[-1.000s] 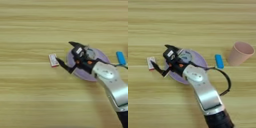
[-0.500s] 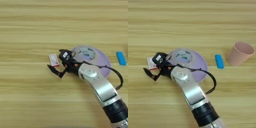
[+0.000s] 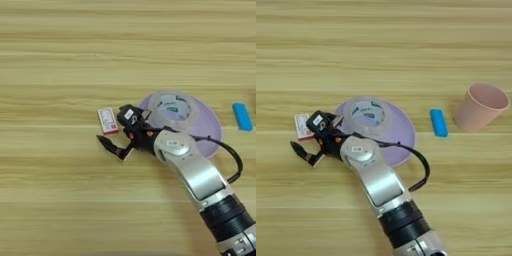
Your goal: Move the objects on the table
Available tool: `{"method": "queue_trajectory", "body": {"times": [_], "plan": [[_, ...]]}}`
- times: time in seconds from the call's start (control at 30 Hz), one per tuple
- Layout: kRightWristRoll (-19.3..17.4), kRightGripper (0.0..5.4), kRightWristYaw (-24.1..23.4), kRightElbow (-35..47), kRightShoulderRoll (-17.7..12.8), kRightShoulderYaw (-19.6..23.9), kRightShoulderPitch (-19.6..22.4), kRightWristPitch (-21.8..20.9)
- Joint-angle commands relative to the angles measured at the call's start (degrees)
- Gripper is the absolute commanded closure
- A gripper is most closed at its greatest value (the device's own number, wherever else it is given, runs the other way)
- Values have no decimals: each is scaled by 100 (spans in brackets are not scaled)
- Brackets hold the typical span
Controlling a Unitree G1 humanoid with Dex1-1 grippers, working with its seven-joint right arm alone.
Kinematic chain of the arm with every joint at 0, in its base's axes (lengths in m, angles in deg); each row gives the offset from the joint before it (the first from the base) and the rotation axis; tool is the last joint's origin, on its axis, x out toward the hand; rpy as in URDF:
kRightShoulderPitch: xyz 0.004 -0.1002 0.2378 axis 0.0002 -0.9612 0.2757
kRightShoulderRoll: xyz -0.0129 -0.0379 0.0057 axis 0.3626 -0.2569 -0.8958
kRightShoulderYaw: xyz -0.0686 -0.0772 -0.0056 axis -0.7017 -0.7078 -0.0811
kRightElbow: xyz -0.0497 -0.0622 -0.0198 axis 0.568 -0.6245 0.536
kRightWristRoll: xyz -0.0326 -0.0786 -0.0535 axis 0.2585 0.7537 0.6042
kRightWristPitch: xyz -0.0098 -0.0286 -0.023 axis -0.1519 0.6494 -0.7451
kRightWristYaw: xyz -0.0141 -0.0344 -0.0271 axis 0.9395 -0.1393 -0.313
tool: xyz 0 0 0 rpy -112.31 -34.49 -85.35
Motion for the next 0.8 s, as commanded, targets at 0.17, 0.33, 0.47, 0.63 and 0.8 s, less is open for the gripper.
{"method": "queue_trajectory", "body": {"times": [0.17,0.33,0.47,0.63,0.8], "plan": [[10,3,-57,-47,65,121,430,-229],[18,3,-43,-202,99,118,455,-227],[48,3,-48,-417,122,121,501,-277],[112,3,-164,-760,124,212,631,-353],[166,3,-239,-1144,166,279,755,-465]]}}
